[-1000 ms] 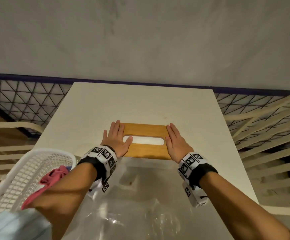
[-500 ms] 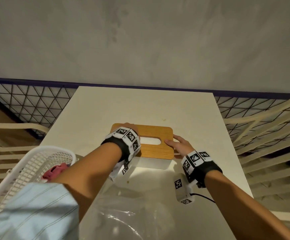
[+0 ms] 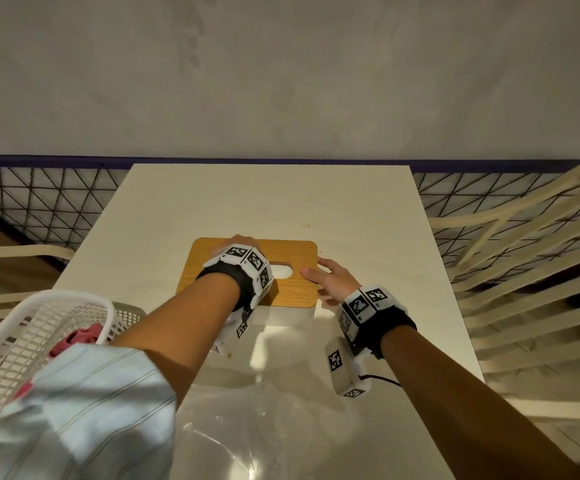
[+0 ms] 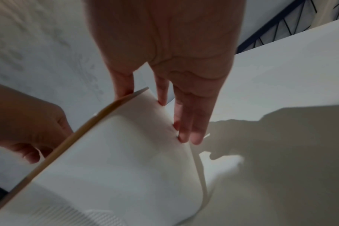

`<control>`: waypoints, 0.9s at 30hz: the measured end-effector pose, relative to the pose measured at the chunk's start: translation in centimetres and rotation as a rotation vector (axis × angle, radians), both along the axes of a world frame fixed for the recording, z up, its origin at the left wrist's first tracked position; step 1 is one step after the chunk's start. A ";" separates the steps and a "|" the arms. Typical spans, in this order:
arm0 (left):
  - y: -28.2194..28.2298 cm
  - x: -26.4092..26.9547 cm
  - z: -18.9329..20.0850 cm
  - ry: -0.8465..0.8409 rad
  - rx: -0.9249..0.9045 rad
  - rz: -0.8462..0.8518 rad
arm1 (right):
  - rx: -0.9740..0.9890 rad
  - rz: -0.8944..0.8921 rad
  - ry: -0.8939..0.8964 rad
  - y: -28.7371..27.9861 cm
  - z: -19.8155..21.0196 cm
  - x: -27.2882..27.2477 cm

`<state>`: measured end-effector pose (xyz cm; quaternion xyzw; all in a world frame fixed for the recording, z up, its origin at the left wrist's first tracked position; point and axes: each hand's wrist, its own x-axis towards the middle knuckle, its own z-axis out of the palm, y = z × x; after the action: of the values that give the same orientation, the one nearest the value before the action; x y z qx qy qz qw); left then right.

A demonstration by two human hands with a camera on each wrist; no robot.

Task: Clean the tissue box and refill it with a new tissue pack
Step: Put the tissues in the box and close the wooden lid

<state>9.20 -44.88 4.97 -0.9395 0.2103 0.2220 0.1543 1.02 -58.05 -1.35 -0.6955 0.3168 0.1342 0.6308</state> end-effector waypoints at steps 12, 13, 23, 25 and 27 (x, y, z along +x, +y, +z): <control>0.6 2.1 -2.9 0.020 -0.149 0.327 | -0.059 0.052 -0.027 0.4 -0.3 -0.2; 0.7 2.2 -2.9 0.028 -0.160 0.327 | -0.061 0.056 -0.027 0.5 -0.3 -0.3; 2.3 1.7 -2.1 0.027 -0.261 0.306 | -0.084 0.083 -0.026 0.5 -0.1 -0.5; 2.0 1.1 -1.8 -0.008 -0.244 0.255 | -0.096 0.090 -0.027 0.5 -0.4 -0.4; 1.8 0.8 -1.4 -0.053 -0.216 0.208 | -0.099 0.094 -0.030 0.5 -0.5 -0.4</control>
<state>10.02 -43.08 3.61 -0.9729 0.1304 0.1882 0.0338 0.62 -57.59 -1.82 -0.7418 0.2807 0.1373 0.5934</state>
